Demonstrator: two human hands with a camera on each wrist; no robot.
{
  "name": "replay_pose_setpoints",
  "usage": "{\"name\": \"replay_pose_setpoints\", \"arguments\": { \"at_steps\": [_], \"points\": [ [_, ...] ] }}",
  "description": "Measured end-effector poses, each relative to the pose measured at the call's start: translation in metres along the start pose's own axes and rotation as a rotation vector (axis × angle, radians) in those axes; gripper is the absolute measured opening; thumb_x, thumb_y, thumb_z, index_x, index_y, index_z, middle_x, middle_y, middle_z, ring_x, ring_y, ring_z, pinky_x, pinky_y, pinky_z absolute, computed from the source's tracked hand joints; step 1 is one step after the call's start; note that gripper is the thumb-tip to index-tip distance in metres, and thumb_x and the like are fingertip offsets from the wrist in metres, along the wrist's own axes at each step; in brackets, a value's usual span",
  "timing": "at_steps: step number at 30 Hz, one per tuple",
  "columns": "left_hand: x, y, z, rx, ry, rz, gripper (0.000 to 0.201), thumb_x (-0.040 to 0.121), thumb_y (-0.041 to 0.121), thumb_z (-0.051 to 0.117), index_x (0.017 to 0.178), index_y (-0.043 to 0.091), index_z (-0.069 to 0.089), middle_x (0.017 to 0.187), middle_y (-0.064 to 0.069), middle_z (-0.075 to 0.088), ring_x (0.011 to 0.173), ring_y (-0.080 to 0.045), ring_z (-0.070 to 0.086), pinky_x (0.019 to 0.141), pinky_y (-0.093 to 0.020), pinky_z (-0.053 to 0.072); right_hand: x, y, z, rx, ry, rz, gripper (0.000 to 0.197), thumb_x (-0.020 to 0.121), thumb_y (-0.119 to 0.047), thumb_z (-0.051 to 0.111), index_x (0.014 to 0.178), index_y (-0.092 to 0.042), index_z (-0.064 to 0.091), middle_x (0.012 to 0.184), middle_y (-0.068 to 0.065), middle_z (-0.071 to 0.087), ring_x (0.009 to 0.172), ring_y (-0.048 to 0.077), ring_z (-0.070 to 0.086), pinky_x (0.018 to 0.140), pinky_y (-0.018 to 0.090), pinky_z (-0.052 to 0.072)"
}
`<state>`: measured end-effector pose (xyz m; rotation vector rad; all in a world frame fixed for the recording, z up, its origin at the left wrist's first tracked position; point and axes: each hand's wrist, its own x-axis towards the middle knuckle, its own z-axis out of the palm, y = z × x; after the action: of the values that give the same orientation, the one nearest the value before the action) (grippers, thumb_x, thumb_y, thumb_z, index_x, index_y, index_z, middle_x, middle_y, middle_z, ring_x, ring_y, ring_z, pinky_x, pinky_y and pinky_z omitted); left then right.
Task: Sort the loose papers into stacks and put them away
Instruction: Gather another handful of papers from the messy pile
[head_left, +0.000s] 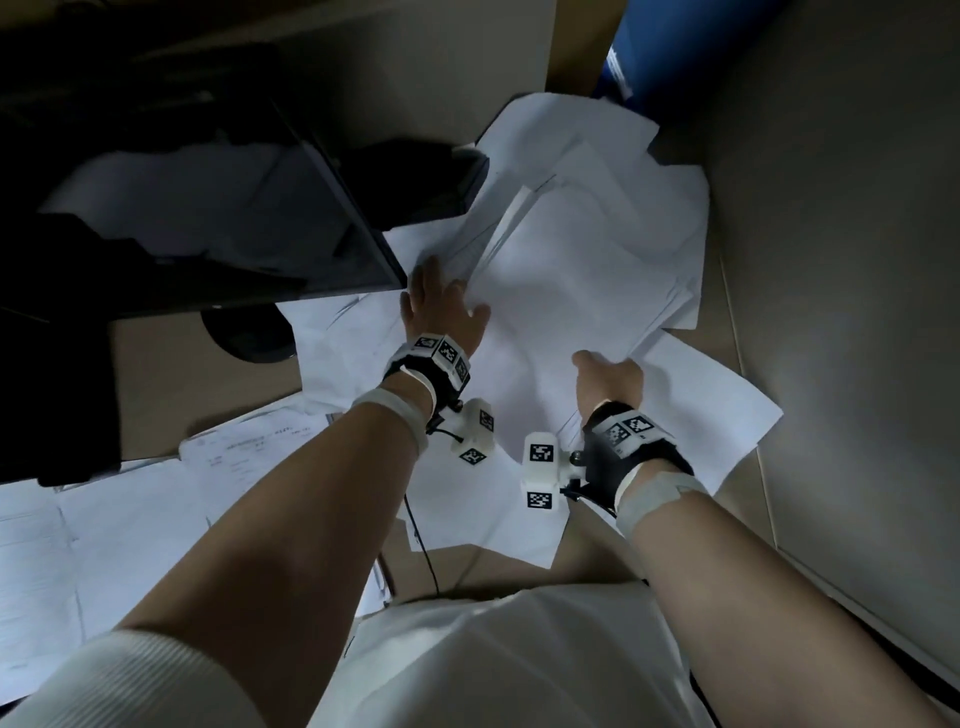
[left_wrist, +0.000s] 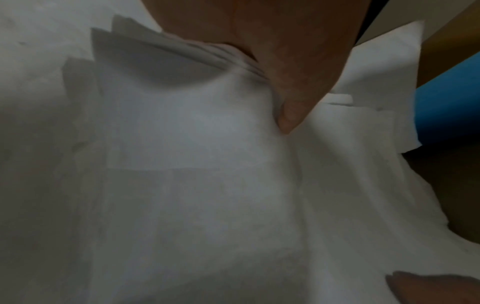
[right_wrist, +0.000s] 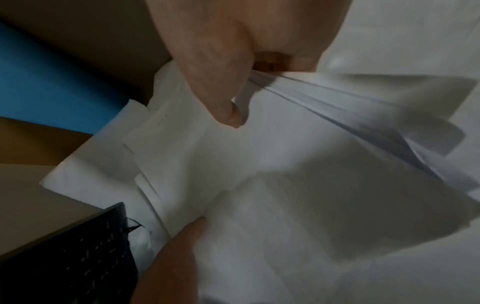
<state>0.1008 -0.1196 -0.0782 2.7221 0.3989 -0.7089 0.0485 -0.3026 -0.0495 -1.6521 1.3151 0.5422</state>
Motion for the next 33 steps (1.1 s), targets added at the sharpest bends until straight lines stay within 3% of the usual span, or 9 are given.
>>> {"name": "replay_pose_setpoints", "arguments": {
  "at_steps": [6, 10, 14, 17, 20, 25, 28, 30, 33],
  "points": [
    [0.004, -0.006, 0.0, 0.071, 0.052, 0.002, 0.075, 0.082, 0.068, 0.058, 0.136, 0.016, 0.052, 0.151, -0.012, 0.036, 0.14, -0.034, 0.031, 0.117, -0.049, 0.02, 0.008, 0.002, 0.003, 0.0, 0.018, 0.017, 0.046, 0.087, -0.022, 0.067, 0.126, -0.003, 0.052, 0.104, 0.009, 0.062, 0.087, 0.027, 0.056, 0.072, 0.031, 0.04],
    [-0.002, -0.009, -0.005, -0.02, -0.007, -0.016, 0.099, 0.08, 0.066, 0.065, 0.155, 0.021, 0.019, 0.149, -0.015, 0.04, 0.139, -0.036, 0.035, 0.116, -0.052, 0.023, 0.009, 0.004, -0.003, -0.008, -0.006, -0.006, 0.051, 0.086, -0.021, 0.071, 0.129, -0.003, 0.051, 0.118, 0.011, 0.066, 0.093, 0.027, 0.058, 0.078, 0.031, 0.042],
    [-0.028, -0.004, -0.006, 0.004, -0.103, -0.001, 0.075, 0.089, 0.055, 0.062, 0.148, 0.018, 0.034, 0.14, -0.013, 0.05, 0.132, -0.035, 0.042, 0.105, -0.046, 0.035, 0.007, 0.013, -0.015, 0.051, -0.034, 0.008, 0.072, 0.084, -0.019, 0.076, 0.145, -0.001, 0.04, 0.124, 0.004, 0.061, 0.113, 0.024, 0.058, 0.092, 0.032, 0.044],
    [-0.051, -0.005, 0.004, -0.208, -0.17, -0.05, 0.071, 0.089, 0.048, 0.066, 0.144, 0.012, 0.04, 0.139, -0.015, 0.048, 0.129, -0.034, 0.046, 0.104, -0.044, 0.042, 0.005, 0.025, -0.022, 0.051, -0.036, -0.012, 0.083, 0.079, -0.023, 0.082, 0.148, -0.007, 0.04, 0.141, 0.008, 0.056, 0.125, 0.028, 0.056, 0.103, 0.036, 0.044],
    [-0.078, -0.007, 0.013, -0.5, -0.142, -0.117, 0.057, 0.086, 0.037, 0.073, 0.129, 0.009, 0.046, 0.122, -0.009, 0.059, 0.106, -0.025, 0.058, 0.09, -0.032, 0.046, 0.0, 0.039, -0.033, 0.045, -0.06, -0.015, 0.079, 0.078, -0.024, 0.081, 0.146, -0.009, 0.044, 0.142, 0.008, 0.055, 0.125, 0.031, 0.056, 0.107, 0.045, 0.044],
    [-0.118, -0.017, 0.035, -0.694, -0.093, -0.186, 0.049, 0.087, 0.015, 0.069, 0.126, 0.011, 0.04, 0.105, -0.005, 0.058, 0.096, -0.027, 0.061, 0.089, -0.033, 0.05, -0.005, 0.062, -0.06, -0.059, -0.059, -0.026, 0.061, 0.083, -0.022, 0.072, 0.135, 0.001, 0.05, 0.126, 0.014, 0.061, 0.111, 0.034, 0.058, 0.094, 0.042, 0.047],
    [-0.136, -0.023, 0.048, -0.591, -0.222, -0.209, 0.058, 0.084, 0.017, 0.068, 0.135, 0.013, 0.04, 0.116, -0.007, 0.059, 0.108, -0.031, 0.061, 0.096, -0.037, 0.049, -0.012, 0.075, -0.075, -0.202, -0.118, -0.005, 0.029, 0.081, -0.018, 0.066, 0.096, 0.003, 0.053, 0.085, 0.011, 0.055, 0.078, 0.03, 0.053, 0.071, 0.039, 0.044],
    [-0.144, -0.028, 0.055, -0.527, -0.354, -0.266, 0.068, 0.082, 0.02, 0.068, 0.143, 0.011, 0.04, 0.135, -0.01, 0.055, 0.122, -0.032, 0.055, 0.1, -0.038, 0.047, -0.015, 0.083, -0.078, -0.353, -0.179, -0.008, 0.019, 0.081, -0.009, 0.063, 0.077, -0.001, 0.046, 0.075, 0.008, 0.046, 0.066, 0.025, 0.044, 0.062, 0.034, 0.038],
    [-0.154, -0.035, 0.064, -0.53, -0.371, -0.338, 0.065, 0.08, 0.01, 0.067, 0.14, 0.003, 0.042, 0.139, -0.015, 0.054, 0.126, -0.035, 0.053, 0.098, -0.04, 0.048, -0.023, 0.09, -0.073, -0.429, -0.236, -0.1, 0.024, 0.081, 0.002, 0.062, 0.097, -0.007, 0.046, 0.084, 0.01, 0.048, 0.07, 0.023, 0.043, 0.062, 0.029, 0.037]
  ]
}}
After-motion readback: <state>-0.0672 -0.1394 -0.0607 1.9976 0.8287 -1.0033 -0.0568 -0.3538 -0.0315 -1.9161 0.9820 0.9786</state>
